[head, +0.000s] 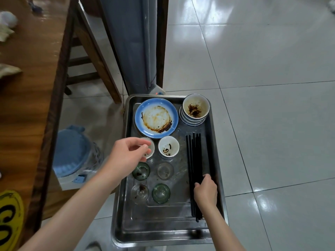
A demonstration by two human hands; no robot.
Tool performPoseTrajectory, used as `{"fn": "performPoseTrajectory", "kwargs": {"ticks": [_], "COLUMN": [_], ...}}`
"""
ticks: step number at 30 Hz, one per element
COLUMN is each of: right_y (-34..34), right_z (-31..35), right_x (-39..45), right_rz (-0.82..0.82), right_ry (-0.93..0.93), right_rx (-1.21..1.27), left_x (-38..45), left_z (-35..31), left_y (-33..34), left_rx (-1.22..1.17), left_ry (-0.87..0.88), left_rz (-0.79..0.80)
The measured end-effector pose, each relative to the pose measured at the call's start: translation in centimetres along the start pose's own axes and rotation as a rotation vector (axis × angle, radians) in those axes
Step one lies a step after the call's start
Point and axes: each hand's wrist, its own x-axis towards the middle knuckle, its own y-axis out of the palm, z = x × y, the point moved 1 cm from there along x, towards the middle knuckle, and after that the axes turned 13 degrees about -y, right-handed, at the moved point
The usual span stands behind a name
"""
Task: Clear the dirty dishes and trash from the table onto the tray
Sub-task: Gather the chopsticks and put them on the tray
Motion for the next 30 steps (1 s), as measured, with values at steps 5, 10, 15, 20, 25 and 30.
{"fn": "performPoseTrajectory", "kwargs": {"ticks": [5, 10, 15, 20, 25, 30], "right_y": [-0.3, -0.4, -0.6, -1.0, -1.8, -4.8], "right_z": [0.0, 0.1, 0.3, 0.4, 1.0, 4.6], "right_x": [-0.1, -0.2, -0.3, -0.2, -0.7, -2.9], "right_rz": [-0.007, -0.022, -0.031, -0.017, -0.027, -0.064], "right_ry": [-0.024, -0.042, -0.047, -0.048, -0.067, -0.241], "right_rx": [-0.034, -0.039, -0.042, -0.091, -0.105, 0.037], "left_x": [-0.3, -0.3, -0.3, -0.6, -1.3, -3.8], "left_z": [-0.1, 0.0, 0.1, 0.0, -0.2, -1.4], "left_y": [0.1, 0.0, -0.3, -0.5, -1.1, -3.1], "left_rx": [-0.014, -0.012, -0.001, 0.003, -0.025, -0.047], "left_ry": [0.010, 0.003, -0.003, 0.004, 0.019, 0.054], "left_rz": [0.009, 0.005, 0.003, 0.005, 0.002, -0.017]}}
